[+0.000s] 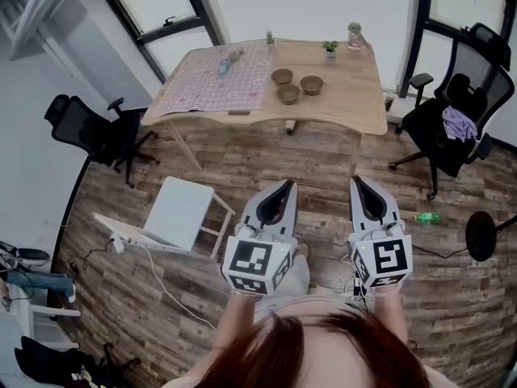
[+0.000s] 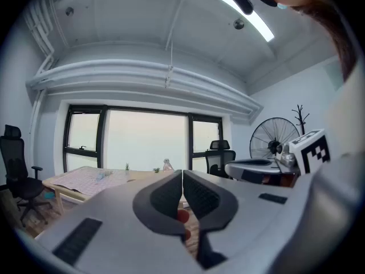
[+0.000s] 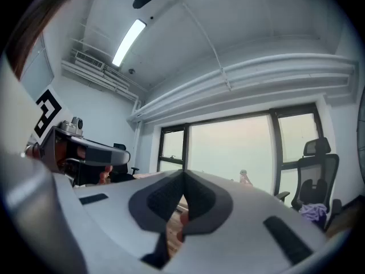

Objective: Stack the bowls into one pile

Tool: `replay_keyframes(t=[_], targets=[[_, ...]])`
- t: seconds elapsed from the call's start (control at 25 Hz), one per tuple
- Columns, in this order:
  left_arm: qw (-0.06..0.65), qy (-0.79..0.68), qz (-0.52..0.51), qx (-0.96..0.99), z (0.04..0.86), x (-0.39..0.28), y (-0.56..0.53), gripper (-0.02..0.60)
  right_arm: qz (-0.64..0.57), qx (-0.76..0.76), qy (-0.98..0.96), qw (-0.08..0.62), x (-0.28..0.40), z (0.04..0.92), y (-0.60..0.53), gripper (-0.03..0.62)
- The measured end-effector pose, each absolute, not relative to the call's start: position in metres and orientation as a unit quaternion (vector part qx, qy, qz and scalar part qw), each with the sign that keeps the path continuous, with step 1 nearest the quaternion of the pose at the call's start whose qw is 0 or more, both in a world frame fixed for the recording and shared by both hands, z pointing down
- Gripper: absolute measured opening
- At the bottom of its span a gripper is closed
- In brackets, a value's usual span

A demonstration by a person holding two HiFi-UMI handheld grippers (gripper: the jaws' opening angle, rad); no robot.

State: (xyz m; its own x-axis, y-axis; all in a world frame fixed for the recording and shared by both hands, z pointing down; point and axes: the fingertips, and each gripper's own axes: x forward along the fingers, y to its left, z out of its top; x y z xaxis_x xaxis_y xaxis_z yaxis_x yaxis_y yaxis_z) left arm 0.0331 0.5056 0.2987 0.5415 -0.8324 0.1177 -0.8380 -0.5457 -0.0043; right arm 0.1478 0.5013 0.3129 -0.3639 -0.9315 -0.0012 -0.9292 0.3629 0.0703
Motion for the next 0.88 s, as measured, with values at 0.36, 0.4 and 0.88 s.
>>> replay_keyframes(t=[0.36, 0.4, 0.88], targets=[[0.024, -0.467, 0.051, 0.882, 0.301, 0.038, 0.479, 0.011, -0.017, 0.561, -0.828, 0.021, 0.146, 0.321, 0.478, 0.000], [0.023, -0.465, 0.052, 0.883, 0.301, 0.039, 0.474, 0.011, -0.014, 0.561, -0.828, 0.018, 0.147, 0.321, 0.474, 0.000], [0.030, -0.451, 0.060, 0.890, 0.311, 0.033, 0.393, 0.011, -0.002, 0.572, -0.820, 0.022, 0.143, 0.328, 0.397, 0.000]])
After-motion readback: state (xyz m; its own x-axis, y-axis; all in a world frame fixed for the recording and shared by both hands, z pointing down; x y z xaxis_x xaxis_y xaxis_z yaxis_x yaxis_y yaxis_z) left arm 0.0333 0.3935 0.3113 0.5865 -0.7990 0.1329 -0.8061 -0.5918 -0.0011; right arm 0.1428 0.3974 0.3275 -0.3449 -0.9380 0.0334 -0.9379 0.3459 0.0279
